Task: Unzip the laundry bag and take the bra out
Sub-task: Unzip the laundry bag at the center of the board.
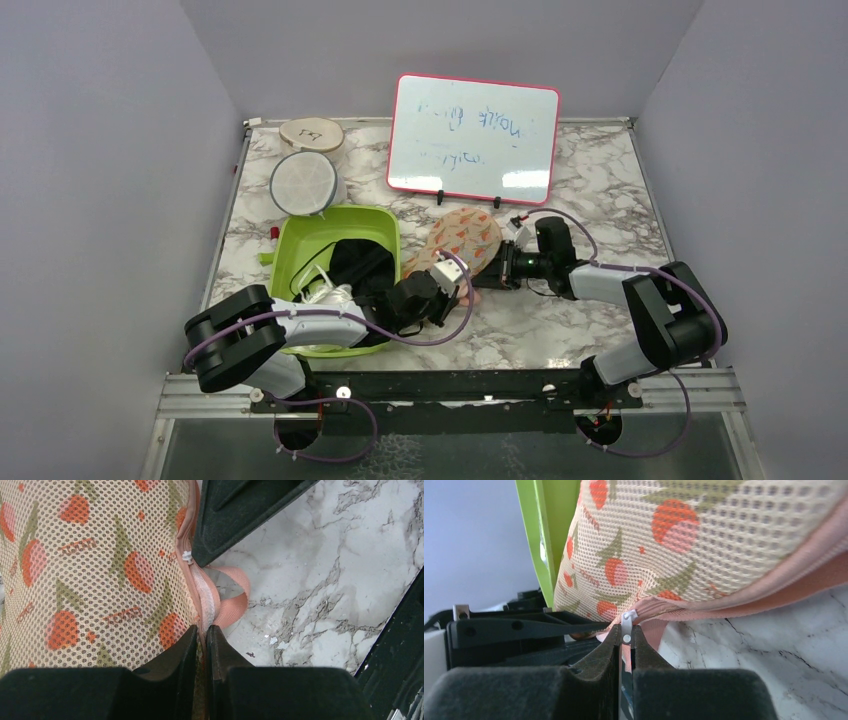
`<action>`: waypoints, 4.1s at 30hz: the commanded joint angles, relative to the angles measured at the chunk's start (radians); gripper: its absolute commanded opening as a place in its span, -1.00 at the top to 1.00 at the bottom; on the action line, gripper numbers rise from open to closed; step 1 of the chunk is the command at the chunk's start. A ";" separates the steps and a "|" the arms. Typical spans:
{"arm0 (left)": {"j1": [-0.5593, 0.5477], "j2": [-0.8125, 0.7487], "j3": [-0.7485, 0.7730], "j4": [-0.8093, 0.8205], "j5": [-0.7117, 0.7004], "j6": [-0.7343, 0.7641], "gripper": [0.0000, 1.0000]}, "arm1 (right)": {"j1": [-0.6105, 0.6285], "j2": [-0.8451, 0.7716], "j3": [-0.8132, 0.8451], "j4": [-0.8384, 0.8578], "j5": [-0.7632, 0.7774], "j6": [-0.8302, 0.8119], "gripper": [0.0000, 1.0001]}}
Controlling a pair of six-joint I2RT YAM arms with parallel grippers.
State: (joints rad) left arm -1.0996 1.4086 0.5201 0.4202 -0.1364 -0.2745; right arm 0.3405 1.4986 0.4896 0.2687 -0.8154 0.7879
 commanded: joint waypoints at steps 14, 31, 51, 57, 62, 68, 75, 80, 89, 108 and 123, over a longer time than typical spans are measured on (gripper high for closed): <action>-0.001 -0.030 -0.049 0.006 0.122 0.001 1.00 | -0.065 -0.054 -0.015 0.069 0.202 0.164 0.99; -0.001 -0.031 -0.043 0.006 0.086 -0.032 1.00 | -0.070 -0.099 -0.052 -0.016 -0.017 -0.351 0.48; -0.001 -0.035 -0.029 0.007 0.107 -0.038 1.00 | -0.058 0.206 -0.099 0.505 -0.287 -0.117 0.47; -0.002 -0.021 -0.022 0.008 0.124 -0.045 1.00 | -0.059 0.194 -0.095 0.506 -0.224 -0.098 0.47; -0.002 -0.020 -0.027 0.014 0.126 -0.054 1.00 | -0.058 0.213 -0.079 0.484 -0.221 -0.099 0.56; -0.002 -0.015 -0.028 0.021 0.129 -0.060 1.00 | -0.058 0.224 -0.072 0.475 -0.225 -0.104 0.77; -0.002 -0.014 -0.032 0.023 0.130 -0.063 1.00 | -0.059 0.199 -0.069 0.423 -0.191 -0.113 0.88; -0.002 -0.012 -0.033 0.024 0.128 -0.065 1.00 | -0.058 0.168 -0.077 0.391 -0.168 -0.097 0.71; -0.002 -0.001 -0.029 0.032 0.139 -0.068 1.00 | -0.055 0.174 -0.064 0.389 -0.143 -0.079 0.69; -0.002 -0.013 -0.046 0.032 0.108 -0.069 1.00 | -0.054 0.016 -0.058 0.054 0.041 -0.014 0.99; -0.001 -0.011 -0.035 0.032 0.135 -0.071 1.00 | -0.048 0.014 -0.115 0.165 0.093 0.139 0.99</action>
State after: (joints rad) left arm -1.0969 1.3991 0.4839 0.4427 -0.0364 -0.3321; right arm 0.2886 1.4921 0.4088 0.3641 -0.7555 0.9230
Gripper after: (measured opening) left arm 0.042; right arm 0.009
